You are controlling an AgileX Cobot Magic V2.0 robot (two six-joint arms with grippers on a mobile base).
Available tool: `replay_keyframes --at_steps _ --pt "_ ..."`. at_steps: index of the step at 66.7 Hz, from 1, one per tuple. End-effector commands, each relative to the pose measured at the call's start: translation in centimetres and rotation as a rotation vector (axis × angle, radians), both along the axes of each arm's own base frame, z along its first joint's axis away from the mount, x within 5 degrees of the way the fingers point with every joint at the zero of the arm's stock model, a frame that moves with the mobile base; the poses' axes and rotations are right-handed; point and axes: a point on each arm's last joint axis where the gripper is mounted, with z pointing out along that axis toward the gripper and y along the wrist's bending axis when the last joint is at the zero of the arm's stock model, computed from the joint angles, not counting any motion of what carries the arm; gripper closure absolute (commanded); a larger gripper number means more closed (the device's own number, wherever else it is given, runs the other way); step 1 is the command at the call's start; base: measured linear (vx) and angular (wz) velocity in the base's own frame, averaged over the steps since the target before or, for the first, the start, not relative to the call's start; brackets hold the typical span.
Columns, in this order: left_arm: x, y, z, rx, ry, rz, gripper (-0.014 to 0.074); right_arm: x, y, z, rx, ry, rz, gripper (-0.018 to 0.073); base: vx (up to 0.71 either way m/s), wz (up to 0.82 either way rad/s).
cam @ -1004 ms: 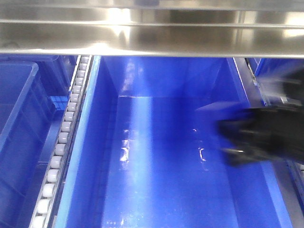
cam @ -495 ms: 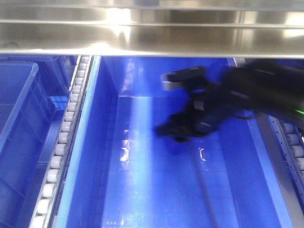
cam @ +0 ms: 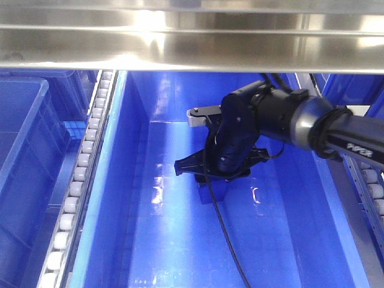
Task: Pour parts from conveyor to right shelf
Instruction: 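Move the right gripper with the part over the empty blue bin, then open the right gripper to drop the part into the bin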
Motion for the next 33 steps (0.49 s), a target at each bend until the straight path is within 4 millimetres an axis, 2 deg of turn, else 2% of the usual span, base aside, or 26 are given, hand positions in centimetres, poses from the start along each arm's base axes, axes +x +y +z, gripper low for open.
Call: replay_keyframes --at_steps 1,8,33 --pt "-0.2 0.0 1.5 -0.013 -0.105 -0.006 0.0603 0.3 -0.2 3.5 0.044 -0.132 0.005 0.0057 0.00 0.00" --pt "-0.2 0.0 1.5 -0.013 -0.105 -0.006 0.0603 0.1 -0.8 5.0 0.023 -0.190 0.015 0.0041 0.00 0.00" --pt "-0.2 0.0 1.5 -0.013 -0.105 -0.006 0.0603 -2.6 -3.5 13.1 0.046 -0.441 0.000 0.0041 0.00 0.00"
